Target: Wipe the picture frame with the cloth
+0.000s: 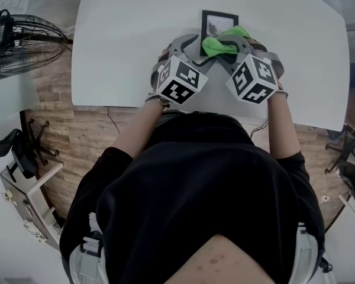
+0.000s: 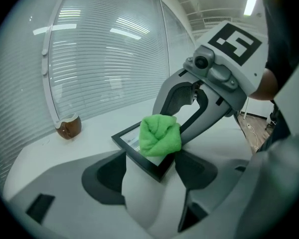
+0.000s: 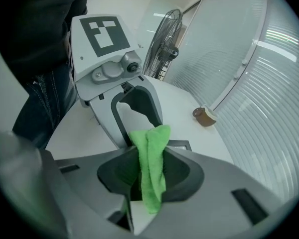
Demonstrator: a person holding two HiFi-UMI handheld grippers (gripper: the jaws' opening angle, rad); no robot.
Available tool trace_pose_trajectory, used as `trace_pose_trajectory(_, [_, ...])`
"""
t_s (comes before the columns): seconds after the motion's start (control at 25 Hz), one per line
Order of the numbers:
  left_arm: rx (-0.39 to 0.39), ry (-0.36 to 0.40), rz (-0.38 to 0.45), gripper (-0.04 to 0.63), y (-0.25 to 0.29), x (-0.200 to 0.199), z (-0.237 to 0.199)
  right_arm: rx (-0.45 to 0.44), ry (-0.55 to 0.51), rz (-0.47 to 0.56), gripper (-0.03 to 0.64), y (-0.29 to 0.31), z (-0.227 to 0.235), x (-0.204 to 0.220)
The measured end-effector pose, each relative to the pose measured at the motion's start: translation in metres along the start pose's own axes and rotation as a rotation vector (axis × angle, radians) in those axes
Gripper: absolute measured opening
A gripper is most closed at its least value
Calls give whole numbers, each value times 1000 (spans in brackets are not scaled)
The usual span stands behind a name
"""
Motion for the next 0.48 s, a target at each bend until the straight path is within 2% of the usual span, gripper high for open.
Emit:
trace_pose_trajectory(0.32, [-17, -40, 90, 316, -22, -13, -13, 140, 176, 127, 114, -23, 5, -3])
trace_pose_trajectory(0.48, [-26, -43, 128, 316, -30, -20, -20, 184, 289, 226, 115, -34, 12, -10])
Point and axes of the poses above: the fingertips, and each gripper's own axes: y forward along the fingers, z to its right, x out of its underside, the point moved 10 cm from there along -y, backward along the fingers, and after that the axes turned 1 degree about x, right-handed, at the moved point
